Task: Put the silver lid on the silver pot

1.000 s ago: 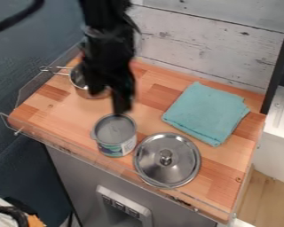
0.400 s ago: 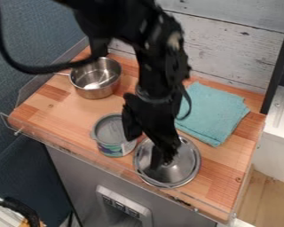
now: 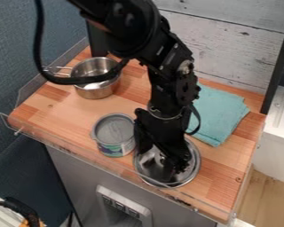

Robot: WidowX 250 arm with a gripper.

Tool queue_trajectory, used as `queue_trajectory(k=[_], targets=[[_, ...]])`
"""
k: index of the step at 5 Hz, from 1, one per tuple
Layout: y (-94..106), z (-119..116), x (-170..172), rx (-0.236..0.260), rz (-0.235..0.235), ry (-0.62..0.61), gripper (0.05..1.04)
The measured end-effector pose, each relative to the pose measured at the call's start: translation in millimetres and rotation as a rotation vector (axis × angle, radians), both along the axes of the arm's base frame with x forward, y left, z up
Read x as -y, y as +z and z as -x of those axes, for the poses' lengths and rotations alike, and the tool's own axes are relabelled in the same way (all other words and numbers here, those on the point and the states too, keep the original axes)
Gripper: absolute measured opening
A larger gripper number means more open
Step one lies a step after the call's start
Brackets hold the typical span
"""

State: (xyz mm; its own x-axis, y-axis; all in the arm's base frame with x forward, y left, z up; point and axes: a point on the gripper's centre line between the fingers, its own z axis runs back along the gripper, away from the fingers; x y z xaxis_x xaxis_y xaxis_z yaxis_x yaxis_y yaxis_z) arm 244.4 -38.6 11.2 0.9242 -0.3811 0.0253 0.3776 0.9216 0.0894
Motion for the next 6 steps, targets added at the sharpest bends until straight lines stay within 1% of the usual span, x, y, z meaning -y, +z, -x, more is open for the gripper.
queue_trajectory(k=[1, 2, 3, 4, 5, 6], targets=[[-2.4, -12, 8, 0.035, 0.036, -0.007, 1.001], [0.4, -21, 10, 0.072, 0.050, -0.019, 0.954], [-3.5, -24, 10, 0.070, 0.045, -0.017, 0.669], [-7.2, -25, 2, 0.073, 0.033, -0.020, 0.364], [-9.0, -22, -2, 0.064, 0.012, -0.044, 0.281], [-8.5, -18, -7, 0.043, 0.006, -0.035, 0.281]])
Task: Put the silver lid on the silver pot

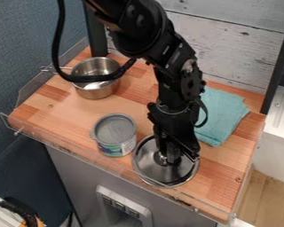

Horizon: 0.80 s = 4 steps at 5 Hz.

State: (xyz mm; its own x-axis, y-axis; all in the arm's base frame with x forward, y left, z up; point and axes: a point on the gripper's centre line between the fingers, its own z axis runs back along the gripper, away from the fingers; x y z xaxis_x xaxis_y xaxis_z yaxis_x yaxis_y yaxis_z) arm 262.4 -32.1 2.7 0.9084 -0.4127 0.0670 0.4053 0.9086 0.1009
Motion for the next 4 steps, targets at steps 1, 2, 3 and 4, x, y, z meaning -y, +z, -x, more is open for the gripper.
queue_trajectory(k=[1, 2, 3, 4], targets=[[26.5, -12, -11, 0.014, 0.064, 0.086, 0.281], [60.7, -46, -20, 0.086, 0.136, 0.148, 0.281], [91.1, -75, -72, 0.162, 0.133, 0.268, 0.281], [79.6, -88, -116, 0.122, 0.083, 0.401, 0.281]])
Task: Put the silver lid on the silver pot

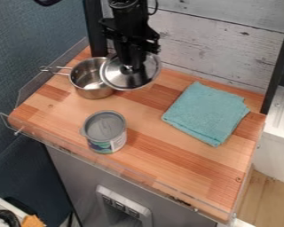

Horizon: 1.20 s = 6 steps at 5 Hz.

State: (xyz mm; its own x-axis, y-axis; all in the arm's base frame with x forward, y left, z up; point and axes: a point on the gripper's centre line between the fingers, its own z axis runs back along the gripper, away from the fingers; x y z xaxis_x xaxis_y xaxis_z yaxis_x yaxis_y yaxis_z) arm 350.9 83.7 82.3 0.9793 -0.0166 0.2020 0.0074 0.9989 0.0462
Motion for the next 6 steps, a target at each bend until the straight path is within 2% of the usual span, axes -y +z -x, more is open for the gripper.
queue_trajectory(k=[1, 2, 4, 5, 6], targets=[[-15.5, -11, -53, -0.039, -0.031, 0.141, 0.281], [-28.9, -16, -80, -0.068, -0.044, 0.168, 0.281], [-42.2, -7, -86, -0.124, -0.080, 0.145, 0.281], [-43.9, -6, -87, -0.132, -0.084, 0.165, 0.317], [-37.5, -11, -88, -0.115, -0.069, 0.179, 0.599]])
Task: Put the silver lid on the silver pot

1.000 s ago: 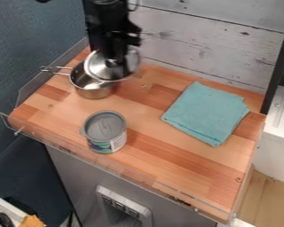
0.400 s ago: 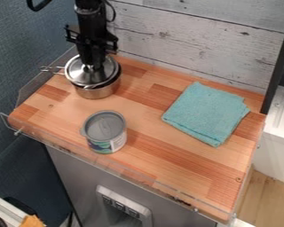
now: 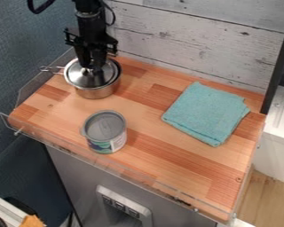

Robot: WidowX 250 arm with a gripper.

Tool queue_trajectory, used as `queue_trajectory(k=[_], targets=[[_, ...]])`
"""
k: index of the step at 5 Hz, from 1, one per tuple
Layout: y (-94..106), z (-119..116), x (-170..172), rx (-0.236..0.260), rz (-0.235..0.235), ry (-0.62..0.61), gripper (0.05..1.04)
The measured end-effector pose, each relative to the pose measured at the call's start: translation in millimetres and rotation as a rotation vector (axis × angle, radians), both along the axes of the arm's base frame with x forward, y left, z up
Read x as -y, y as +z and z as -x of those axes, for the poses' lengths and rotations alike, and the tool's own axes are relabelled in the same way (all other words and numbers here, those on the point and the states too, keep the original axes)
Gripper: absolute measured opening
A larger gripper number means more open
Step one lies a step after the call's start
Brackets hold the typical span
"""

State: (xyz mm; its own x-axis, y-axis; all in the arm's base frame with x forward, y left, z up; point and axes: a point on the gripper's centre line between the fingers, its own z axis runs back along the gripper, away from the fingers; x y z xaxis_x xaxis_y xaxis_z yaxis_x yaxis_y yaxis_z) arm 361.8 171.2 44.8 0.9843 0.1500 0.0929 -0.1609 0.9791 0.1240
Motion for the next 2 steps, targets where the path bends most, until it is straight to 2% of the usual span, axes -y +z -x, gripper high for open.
queue_trajectory(k=[1, 2], targets=[[5.7, 3, -2, 0.000, 0.038, 0.026, 0.896], [35.8, 7, -4, 0.022, -0.006, 0.050, 1.015]])
